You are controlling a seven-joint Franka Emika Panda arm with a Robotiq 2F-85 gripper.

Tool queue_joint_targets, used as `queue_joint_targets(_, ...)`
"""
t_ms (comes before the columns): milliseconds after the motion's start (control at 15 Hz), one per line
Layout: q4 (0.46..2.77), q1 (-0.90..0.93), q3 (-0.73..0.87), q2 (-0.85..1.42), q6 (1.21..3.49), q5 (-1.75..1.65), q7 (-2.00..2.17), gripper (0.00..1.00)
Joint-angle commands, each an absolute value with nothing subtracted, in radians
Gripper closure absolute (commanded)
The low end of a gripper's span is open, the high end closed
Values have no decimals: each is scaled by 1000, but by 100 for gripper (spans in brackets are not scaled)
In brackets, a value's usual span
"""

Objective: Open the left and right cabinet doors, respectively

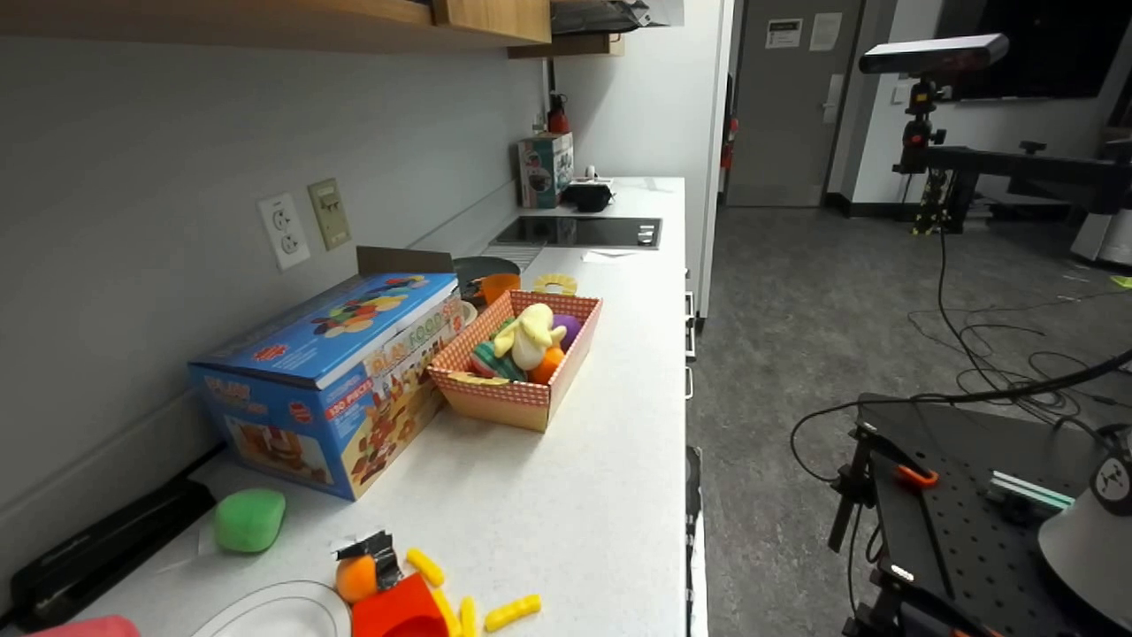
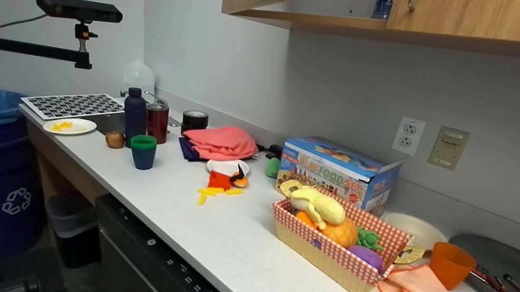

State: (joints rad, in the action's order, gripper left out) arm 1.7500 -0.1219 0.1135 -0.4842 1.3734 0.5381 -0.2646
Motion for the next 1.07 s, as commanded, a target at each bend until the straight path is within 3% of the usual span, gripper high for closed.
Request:
queue_joint_targets(0,1826,-101,155,-658,1233,458,-262,0)
queue_joint_targets(200,1840,-91,175,-729,1204,422,-322,0)
queue_joint_targets(1000,1940,-74,123,-703,1588,285,-346,0)
